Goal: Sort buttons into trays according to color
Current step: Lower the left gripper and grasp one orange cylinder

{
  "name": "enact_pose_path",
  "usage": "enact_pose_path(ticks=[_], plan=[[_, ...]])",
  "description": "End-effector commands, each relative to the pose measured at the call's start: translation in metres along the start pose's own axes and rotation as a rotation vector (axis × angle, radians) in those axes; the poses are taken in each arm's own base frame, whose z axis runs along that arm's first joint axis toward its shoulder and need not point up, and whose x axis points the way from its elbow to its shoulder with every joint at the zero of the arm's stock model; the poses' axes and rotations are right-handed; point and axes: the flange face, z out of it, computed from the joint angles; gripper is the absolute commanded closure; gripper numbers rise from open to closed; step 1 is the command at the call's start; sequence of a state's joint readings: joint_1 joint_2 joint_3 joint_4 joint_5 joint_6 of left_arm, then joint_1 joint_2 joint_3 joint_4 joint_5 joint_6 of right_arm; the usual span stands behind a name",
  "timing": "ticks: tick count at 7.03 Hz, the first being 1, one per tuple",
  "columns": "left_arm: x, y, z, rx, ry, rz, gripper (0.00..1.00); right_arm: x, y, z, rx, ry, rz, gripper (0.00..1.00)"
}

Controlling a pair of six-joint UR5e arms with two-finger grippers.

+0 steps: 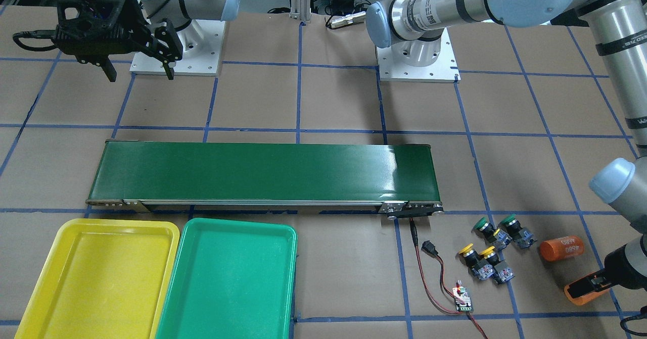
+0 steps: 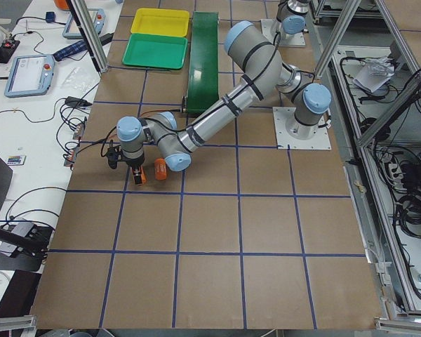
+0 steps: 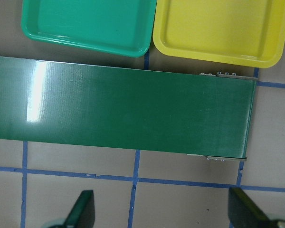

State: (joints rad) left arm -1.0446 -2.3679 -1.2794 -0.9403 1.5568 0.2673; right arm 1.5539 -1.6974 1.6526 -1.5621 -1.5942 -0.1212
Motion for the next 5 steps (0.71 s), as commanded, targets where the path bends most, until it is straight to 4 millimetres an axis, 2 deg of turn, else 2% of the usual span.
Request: enact_pose_path(ticks=[1, 2, 3, 4, 5], plan=[[0.001, 0.001, 0.005, -0.007, 0.006, 0.004, 0.01, 0.0, 0.0, 0.0, 0.001, 0.001, -0.001, 0.0], [0.003, 0.001, 0.005, -0.01, 0.008, 0.012, 0.65, 0.0, 0.0, -0.001, 0.002, 0.0, -0.001, 0.0], [0.009, 0.0, -0.005, -0.005, 0.023, 0.025, 1.0, -0.001, 0.001, -0.001, 0.004, 0.0, -0.001, 0.0], [0.018, 0.003, -0.029, -0.028, 0.032, 0.043, 1.0, -0.001, 0.0, -0.001, 0.002, 0.0, -0.001, 0.0], [0.035, 0.004, -0.069, -0.053, 0.048, 0.065, 1.0, -0.001, 0.001, 0.0, -0.001, 0.001, -0.003, 0.0]])
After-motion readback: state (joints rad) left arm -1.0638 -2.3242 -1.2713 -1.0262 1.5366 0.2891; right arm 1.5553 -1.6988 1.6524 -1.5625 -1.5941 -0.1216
